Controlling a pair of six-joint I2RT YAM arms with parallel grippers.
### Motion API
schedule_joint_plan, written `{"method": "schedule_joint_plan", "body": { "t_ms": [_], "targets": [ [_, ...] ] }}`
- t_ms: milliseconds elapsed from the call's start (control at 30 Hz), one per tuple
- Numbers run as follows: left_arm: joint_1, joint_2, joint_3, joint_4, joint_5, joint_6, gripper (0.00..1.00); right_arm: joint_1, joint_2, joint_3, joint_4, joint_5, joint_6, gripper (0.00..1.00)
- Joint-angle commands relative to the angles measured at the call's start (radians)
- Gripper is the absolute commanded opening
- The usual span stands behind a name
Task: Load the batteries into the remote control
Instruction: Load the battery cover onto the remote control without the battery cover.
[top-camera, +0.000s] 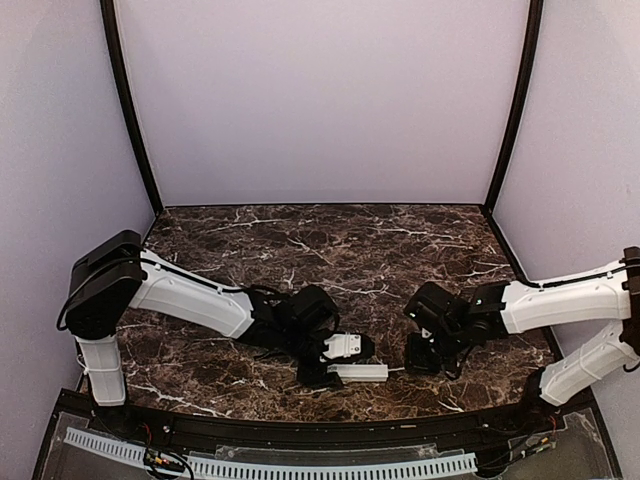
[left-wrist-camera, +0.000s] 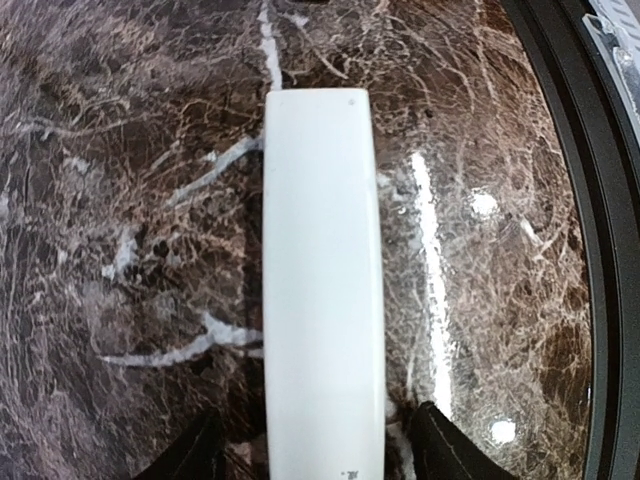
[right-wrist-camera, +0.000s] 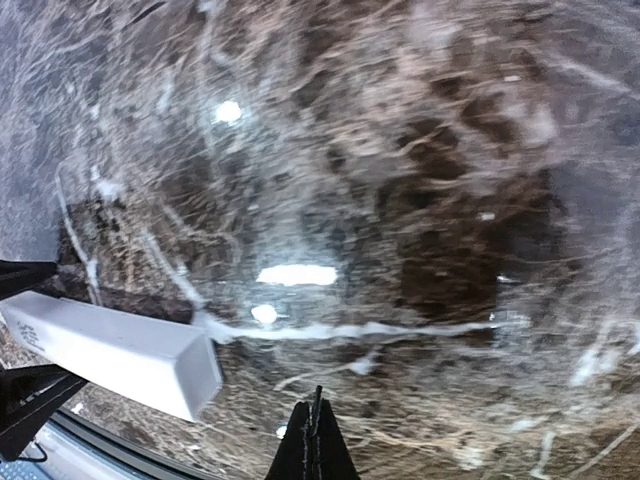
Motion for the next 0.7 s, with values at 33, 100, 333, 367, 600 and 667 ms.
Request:
{"method": "schedule_joint_plan", "body": {
  "t_ms": [33, 100, 333, 367, 600, 667],
  "targets": [
    [0.021, -0.098, -0.031, -0.135, -0.050, -0.021, 0.68, -0.023, -0.022, 0.020, -0.129, 0.075, -0.034, 0.00],
    [0.036, -0.149, -0.068, -0.161, -0.048, -0.019, 0.72, -0.024, -0.022, 0.028, -0.121, 0.073, -0.048, 0.00],
    [0.071, -0.248, -0.102, -0.334, -0.081, -0.094, 0.82, -0.025, 0.043, 0.036, -0.060, 0.029, -0.071, 0.00],
    [0.071, -0.256, -0.120, -0.331, -0.087, -0.096, 0.82, -0.026, 0.054, 0.040, -0.049, 0.026, -0.075, 0.00],
    [0.077, -0.274, -0.158, -0.373, -0.175, -0.120, 0.72, -0.020, 0.103, 0.072, -0.056, 0.026, -0.093, 0.00],
    [0.077, -0.248, -0.144, -0.356, -0.213, -0.145, 0.62, -0.020, 0.110, 0.073, -0.042, 0.026, -0.089, 0.00]
  ]
}}
